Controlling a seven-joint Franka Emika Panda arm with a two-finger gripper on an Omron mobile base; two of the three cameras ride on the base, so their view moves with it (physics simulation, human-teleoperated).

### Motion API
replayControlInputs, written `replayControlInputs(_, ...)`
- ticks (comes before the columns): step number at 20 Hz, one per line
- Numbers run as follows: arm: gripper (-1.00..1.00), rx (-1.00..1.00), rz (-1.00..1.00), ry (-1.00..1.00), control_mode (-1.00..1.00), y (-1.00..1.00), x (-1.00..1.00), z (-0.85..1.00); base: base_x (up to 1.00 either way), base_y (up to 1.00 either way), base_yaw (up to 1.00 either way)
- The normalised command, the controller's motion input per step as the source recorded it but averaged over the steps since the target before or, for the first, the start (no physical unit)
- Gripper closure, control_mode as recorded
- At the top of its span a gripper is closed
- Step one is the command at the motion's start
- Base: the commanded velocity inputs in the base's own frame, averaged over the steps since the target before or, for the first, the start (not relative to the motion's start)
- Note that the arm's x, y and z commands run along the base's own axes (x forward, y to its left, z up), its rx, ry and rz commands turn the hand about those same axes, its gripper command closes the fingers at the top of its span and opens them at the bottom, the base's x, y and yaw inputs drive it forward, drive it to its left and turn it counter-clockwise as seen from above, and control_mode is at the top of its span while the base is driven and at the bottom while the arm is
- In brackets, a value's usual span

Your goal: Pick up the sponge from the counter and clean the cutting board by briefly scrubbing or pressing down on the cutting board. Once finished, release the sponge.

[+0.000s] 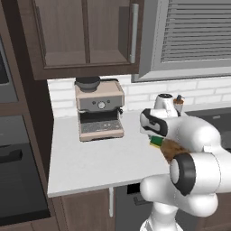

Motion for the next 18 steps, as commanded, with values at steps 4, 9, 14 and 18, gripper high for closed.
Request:
replayControlInputs(4,1.00,-0.15,-0.21,0.00,-1.00,-0.27,0.63,0.04,0.00,0.00,0.00)
replayControlInputs(9,1.00,-0.08,-0.21,0.01,-1.00,-0.65,0.38,0.00,0.00,0.00,0.00)
replayControlInputs(14,1.00,-0.01,-0.11,0.03,-1.00,-0.38,0.09,-0.03,0.00,0.00,0.00)
replayControlInputs(18,1.00,0.00,0.00,0.00,-1.00,0.00,0.01,-0.02,0.00,0.00,0.00)
